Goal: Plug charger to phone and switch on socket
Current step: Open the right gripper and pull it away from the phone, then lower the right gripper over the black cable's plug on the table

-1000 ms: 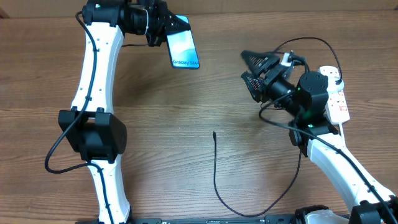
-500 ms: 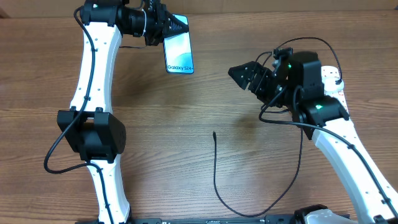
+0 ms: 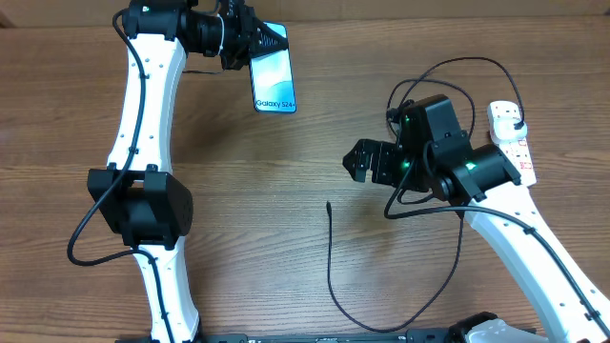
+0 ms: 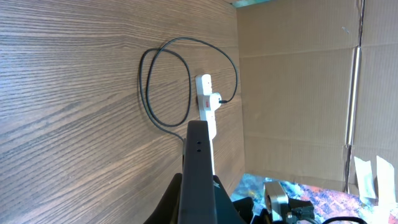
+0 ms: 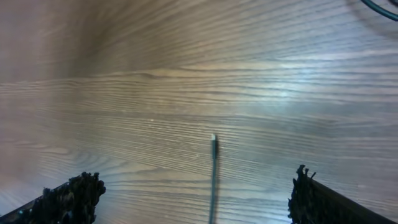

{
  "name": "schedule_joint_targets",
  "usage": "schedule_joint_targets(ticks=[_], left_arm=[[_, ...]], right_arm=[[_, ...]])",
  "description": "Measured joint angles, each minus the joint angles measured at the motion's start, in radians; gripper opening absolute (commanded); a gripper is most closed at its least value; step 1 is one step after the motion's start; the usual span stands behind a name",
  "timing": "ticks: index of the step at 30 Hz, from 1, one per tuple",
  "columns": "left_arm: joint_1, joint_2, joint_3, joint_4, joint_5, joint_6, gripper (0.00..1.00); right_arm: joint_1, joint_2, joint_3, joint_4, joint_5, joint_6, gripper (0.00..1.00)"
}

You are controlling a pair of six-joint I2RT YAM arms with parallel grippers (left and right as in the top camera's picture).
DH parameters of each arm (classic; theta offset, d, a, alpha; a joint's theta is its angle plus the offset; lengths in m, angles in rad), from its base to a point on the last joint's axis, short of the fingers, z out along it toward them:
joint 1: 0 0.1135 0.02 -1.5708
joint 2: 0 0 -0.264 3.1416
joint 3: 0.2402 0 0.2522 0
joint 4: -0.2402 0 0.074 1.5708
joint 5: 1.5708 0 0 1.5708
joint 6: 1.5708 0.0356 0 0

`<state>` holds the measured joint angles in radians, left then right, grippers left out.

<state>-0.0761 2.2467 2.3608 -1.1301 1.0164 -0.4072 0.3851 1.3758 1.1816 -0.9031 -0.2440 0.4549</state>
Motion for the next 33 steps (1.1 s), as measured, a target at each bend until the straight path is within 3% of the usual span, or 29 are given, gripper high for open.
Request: schedule_joint_targets(ticks=[14, 29, 33], left_arm=[[0.0, 0.0, 0.0, 0.0, 0.0, 0.0, 0.04], [0.0, 0.0, 0.0, 0.0, -0.002, 0.0, 0.04], [0.0, 0.0, 0.0, 0.0, -0.015, 0.0, 0.04]], right_arm=[[0.259, 0.274, 0.0, -0.005, 0.174, 0.027, 0.99], [0.279, 0.451, 0.0, 0.063, 0.196, 0.047, 0.97], [0.28, 0.451, 0.0, 0.077, 0.197, 0.048, 0.89]])
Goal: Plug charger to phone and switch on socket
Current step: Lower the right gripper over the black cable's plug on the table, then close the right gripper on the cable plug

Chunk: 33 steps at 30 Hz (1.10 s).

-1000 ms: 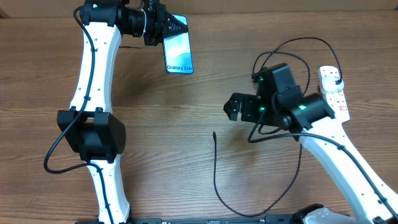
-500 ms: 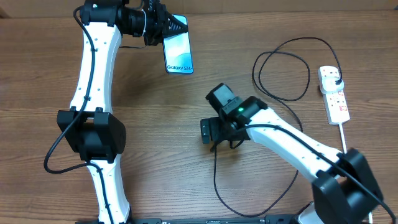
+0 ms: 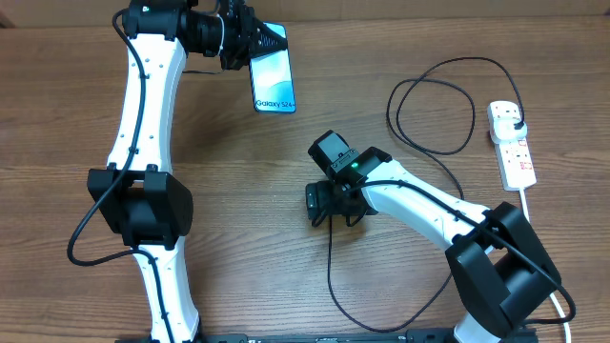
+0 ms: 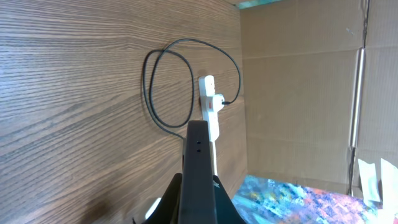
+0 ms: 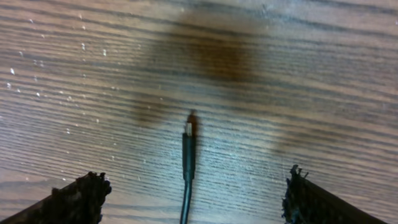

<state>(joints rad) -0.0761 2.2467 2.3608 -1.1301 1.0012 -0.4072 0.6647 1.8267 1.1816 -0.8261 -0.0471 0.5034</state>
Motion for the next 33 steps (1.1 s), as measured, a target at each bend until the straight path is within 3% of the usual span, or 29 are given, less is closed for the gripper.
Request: schedule_joint_targets(ticks=[6, 27, 29, 33], left_arm=[[0.0, 0.0, 0.0, 0.0, -0.003, 0.0, 0.04], [0.0, 0.0, 0.0, 0.0, -0.004, 0.0, 0.04], [0.0, 0.0, 0.0, 0.0, -0.004, 0.0, 0.04], [0.0, 0.0, 0.0, 0.002, -0.006, -0.001, 0.04]], right_arm=[[0.0, 0.02, 0.0, 0.005, 0.0, 0.001, 0.81], [0.0, 0.071, 0.0, 0.01, -0.009, 0.002, 0.7], [0.0, 0.071, 0.0, 0.01, -0.009, 0.006, 0.67], [0.0, 0.071, 0.0, 0.008, -0.014, 0.017, 0.5]])
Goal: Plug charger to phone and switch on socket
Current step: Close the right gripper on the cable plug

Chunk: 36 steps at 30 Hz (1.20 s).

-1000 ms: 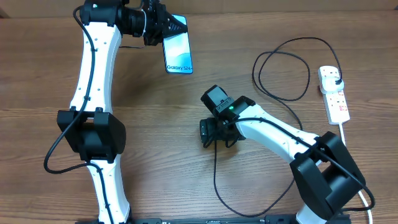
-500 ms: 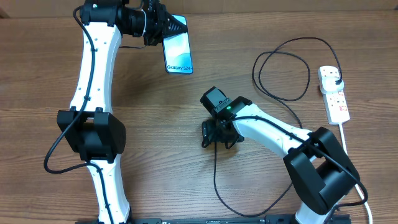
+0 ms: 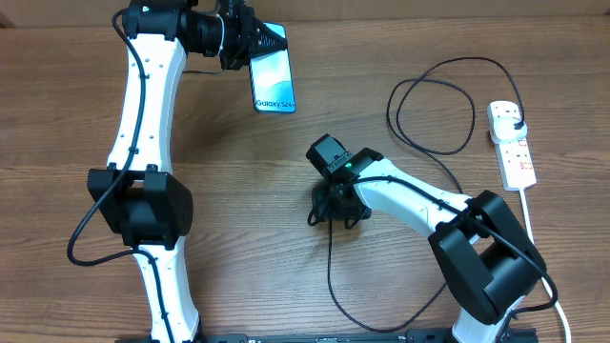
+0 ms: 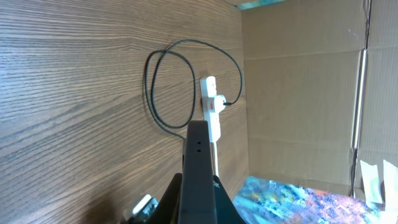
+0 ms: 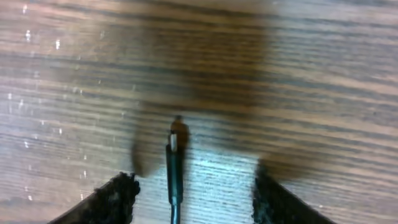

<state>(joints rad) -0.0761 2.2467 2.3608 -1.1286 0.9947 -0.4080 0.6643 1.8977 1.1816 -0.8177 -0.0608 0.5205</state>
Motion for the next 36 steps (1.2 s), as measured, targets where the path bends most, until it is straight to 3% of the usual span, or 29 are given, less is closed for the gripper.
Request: schedule_joint_targets(ticks=[4, 7, 26, 36], left_arm=[[0.0, 0.0, 0.0, 0.004, 0.0, 0.0, 0.04], [0.0, 0.0, 0.0, 0.006, 0.0, 0.0, 0.04], [0.0, 0.0, 0.0, 0.006, -0.001, -0.001, 0.04], [0.0, 0.0, 0.0, 0.006, -0.001, 0.0, 0.04]], right_arm=[[0.0, 0.002, 0.0, -0.003, -0.003, 0.0, 0.34], [0.0, 0.003, 0.0, -0.005, -0.006, 0.002, 0.29], [0.014, 0.003, 0.0, -0.01, -0.021, 0.003, 0.28], [0.023, 0.003, 0.0, -0.005, -0.021, 0.003, 0.22]])
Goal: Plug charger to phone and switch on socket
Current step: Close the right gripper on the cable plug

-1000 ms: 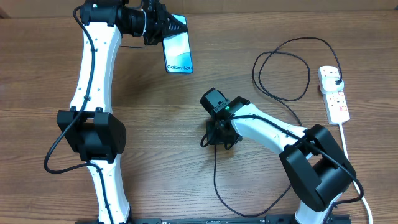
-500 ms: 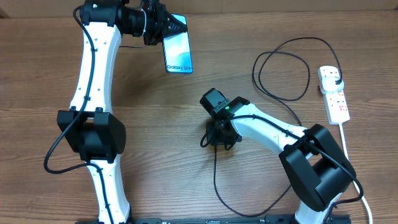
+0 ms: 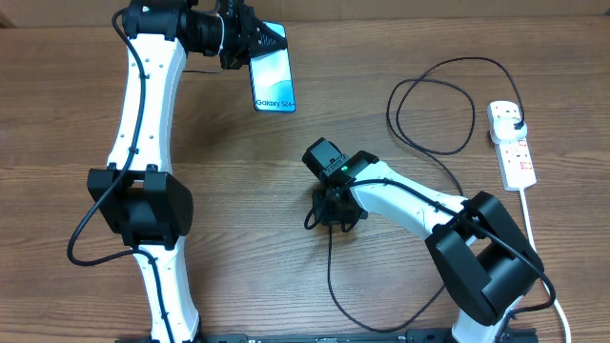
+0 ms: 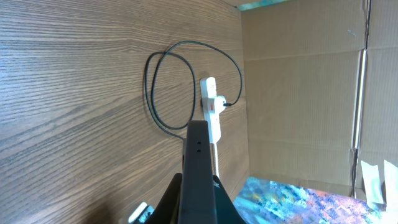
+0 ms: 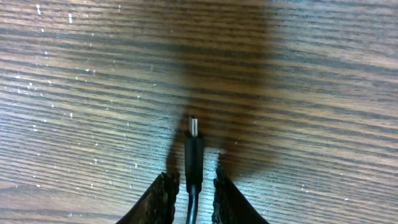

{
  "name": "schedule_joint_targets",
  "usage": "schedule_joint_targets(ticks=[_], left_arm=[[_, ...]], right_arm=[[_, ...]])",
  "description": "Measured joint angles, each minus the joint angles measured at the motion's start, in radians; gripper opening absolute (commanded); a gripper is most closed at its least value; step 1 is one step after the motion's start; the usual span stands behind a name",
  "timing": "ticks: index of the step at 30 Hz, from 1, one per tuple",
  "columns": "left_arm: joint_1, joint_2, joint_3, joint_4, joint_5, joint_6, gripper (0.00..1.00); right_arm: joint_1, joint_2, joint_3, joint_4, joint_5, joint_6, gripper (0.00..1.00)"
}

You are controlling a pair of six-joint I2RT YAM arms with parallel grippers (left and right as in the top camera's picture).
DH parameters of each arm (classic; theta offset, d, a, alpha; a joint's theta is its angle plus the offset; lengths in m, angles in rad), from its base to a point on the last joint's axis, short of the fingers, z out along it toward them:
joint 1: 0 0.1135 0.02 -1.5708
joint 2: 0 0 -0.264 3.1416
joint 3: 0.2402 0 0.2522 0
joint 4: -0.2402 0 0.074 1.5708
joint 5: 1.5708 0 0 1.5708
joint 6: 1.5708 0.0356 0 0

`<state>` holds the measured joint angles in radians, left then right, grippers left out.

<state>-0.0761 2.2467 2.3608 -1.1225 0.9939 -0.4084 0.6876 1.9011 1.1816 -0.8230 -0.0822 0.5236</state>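
The phone (image 3: 273, 81), screen lit and facing up, is held at its far end by my left gripper (image 3: 244, 43), which is shut on it. In the left wrist view the phone (image 4: 198, 162) shows as a dark edge running up from the gripper (image 4: 198, 198). The black charger cable's plug (image 5: 194, 148) lies on the table. My right gripper (image 5: 195, 198) is low over it, one finger (image 5: 163, 199) on each side of the cable with a thin gap. From overhead this gripper (image 3: 329, 208) hides the plug. The white socket strip (image 3: 510, 143) lies far right.
The cable (image 3: 434, 105) loops between the right arm and the socket strip, then curves along the front of the table (image 3: 381, 319). A cardboard wall (image 4: 298, 93) stands beyond the strip (image 4: 211, 112). The table is brown wood (image 3: 229, 191).
My right gripper's fingers have narrowed from a wide stance to close on either side of the cable just behind the plug. The left arm and phone have not moved.
My right gripper was open, up near the socket side, with the cable end lying ahead of it. Then it stood wide open low over the plug, then came nearer. Now its fingers bracket the cable closely. The left gripper held the phone still throughout.
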Motion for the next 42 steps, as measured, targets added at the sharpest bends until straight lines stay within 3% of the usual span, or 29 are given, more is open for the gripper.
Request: schedule_joint_targets(ticks=[23, 31, 42], left_arm=[[0.0, 0.0, 0.0, 0.0, 0.0, 0.0, 0.04], [0.0, 0.0, 0.0, 0.0, 0.0, 0.0, 0.04], [0.0, 0.0, 0.0, 0.0, 0.0, 0.0, 0.04]], right_arm=[[0.0, 0.0, 0.0, 0.001, 0.005, -0.004, 0.12], [0.0, 0.0, 0.0, 0.001, 0.005, -0.004, 0.04], [0.0, 0.0, 0.0, -0.005, 0.005, -0.005, 0.04]])
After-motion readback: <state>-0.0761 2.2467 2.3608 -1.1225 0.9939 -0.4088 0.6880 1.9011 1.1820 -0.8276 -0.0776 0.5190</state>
